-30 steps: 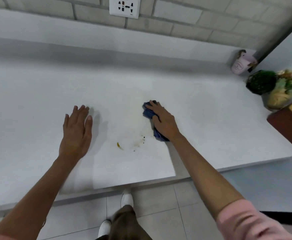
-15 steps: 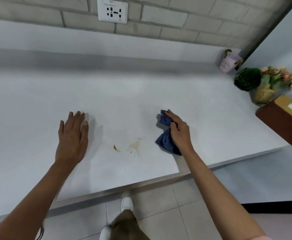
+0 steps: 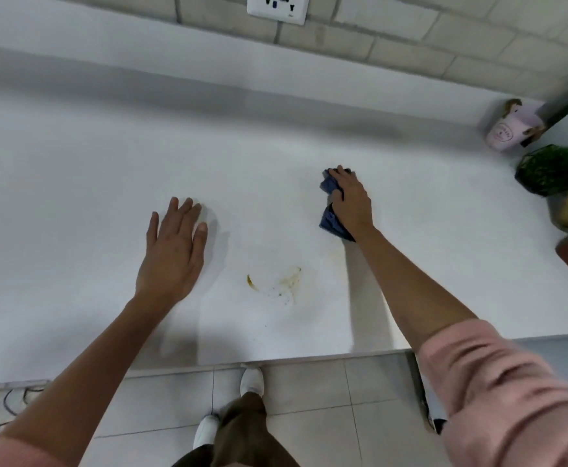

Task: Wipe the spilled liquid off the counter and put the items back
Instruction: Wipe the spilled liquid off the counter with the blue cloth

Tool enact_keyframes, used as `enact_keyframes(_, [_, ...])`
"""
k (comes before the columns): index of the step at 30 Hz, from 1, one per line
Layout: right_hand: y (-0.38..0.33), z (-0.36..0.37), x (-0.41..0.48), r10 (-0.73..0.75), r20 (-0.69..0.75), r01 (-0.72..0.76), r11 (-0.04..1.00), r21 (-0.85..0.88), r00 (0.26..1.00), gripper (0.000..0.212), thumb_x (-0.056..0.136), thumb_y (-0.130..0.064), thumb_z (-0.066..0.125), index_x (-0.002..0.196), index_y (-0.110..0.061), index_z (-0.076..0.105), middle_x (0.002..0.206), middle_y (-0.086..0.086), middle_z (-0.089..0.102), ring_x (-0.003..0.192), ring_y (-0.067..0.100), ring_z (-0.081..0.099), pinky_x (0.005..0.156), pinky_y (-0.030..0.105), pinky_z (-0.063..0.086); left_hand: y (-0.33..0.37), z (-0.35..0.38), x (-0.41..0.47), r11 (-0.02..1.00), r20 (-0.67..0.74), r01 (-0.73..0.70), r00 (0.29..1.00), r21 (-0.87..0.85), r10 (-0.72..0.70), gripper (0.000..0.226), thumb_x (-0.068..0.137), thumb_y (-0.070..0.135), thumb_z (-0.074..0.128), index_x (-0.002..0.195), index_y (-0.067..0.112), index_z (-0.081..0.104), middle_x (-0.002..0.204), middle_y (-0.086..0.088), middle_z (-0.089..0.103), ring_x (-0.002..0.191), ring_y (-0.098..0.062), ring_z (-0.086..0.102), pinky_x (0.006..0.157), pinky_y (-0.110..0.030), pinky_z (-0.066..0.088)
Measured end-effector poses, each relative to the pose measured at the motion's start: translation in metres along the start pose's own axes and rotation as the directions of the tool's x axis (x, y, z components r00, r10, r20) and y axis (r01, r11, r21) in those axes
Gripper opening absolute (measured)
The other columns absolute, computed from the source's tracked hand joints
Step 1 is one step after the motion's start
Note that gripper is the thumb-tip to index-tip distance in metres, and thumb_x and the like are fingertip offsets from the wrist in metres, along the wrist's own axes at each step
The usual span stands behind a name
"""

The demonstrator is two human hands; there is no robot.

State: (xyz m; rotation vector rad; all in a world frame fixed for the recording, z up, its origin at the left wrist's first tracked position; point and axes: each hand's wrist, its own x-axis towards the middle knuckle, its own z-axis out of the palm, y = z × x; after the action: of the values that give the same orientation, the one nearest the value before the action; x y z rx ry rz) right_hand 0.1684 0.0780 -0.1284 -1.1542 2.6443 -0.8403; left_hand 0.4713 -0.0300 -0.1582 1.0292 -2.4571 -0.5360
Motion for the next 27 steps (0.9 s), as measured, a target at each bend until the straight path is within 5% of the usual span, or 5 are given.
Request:
enact_keyframes(5, [-0.017, 0.004, -0.041, -0.299, 0.139, 0.272, 0.945, 0.183, 0.944, 0.044, 0.088, 0.013, 0.042, 0.127, -0.003, 0.056, 0.141, 0.016, 0.048, 0.138, 0.029, 0.036, 0.118, 0.036, 0.024, 0.0, 0.0, 0.0, 1.0, 0.017, 0.012, 1.0, -0.001, -0.012, 0.05, 0.101, 0.035, 0.019, 0.145, 0.015, 0.031, 0.155, 0.0, 0.026, 0.147, -0.012, 0.006, 0.119, -0.035, -0.003])
enact_keyframes(8, [-0.031, 0.011, -0.087, -0.332, 0.165, 0.279, 0.919, 0.279, 0.929, 0.05, 0.084, 0.015, 0.041, 0.123, -0.009, 0.062, 0.139, 0.009, 0.052, 0.139, 0.023, 0.036, 0.117, 0.032, 0.026, 0.002, -0.002, -0.001, 1.0, 0.007, -0.01, 1.0, -0.022, 0.01, 0.048, 0.102, 0.032, 0.022, 0.144, 0.013, 0.033, 0.155, -0.002, 0.027, 0.147, -0.014, 0.008, 0.118, -0.036, -0.002])
enact_keyframes(18, [-0.093, 0.042, -0.182, -0.196, 0.147, 0.098, 0.861, 0.5, 0.97, 0.05, 0.087, 0.01, 0.035, 0.124, -0.011, 0.061, 0.14, 0.002, 0.052, 0.137, 0.011, 0.037, 0.117, 0.019, 0.021, 0.005, -0.005, -0.002, 0.998, -0.006, -0.007, 1.0, -0.07, 0.006, 0.045, 0.102, 0.026, 0.025, 0.142, 0.009, 0.037, 0.154, -0.007, 0.029, 0.147, -0.02, 0.012, 0.118, -0.038, -0.001])
enact_keyframes(23, [-0.078, -0.009, -0.172, -0.036, 0.035, 0.006, 0.779, 0.627, 0.999, 0.05, 0.088, 0.012, 0.032, 0.123, -0.009, 0.062, 0.138, 0.003, 0.054, 0.129, 0.007, 0.047, 0.114, 0.022, 0.031, 0.006, -0.011, -0.003, 0.996, -0.004, -0.034, 0.999, -0.082, 0.034, 0.045, 0.102, 0.024, 0.025, 0.141, 0.007, 0.037, 0.153, -0.009, 0.03, 0.147, -0.02, 0.011, 0.117, -0.039, -0.001])
enact_keyframes(27, [-0.036, -0.053, -0.168, 0.121, -0.094, -0.048, 0.828, 0.559, 0.988, 0.049, 0.089, 0.006, 0.034, 0.118, -0.016, 0.066, 0.136, -0.003, 0.056, 0.124, 0.001, 0.049, 0.107, 0.014, 0.037, 0.003, -0.008, -0.003, 0.996, -0.03, -0.059, 0.998, -0.073, 0.057, 0.043, 0.102, 0.023, 0.025, 0.14, 0.006, 0.039, 0.152, -0.011, 0.032, 0.146, -0.023, 0.013, 0.116, -0.039, -0.001])
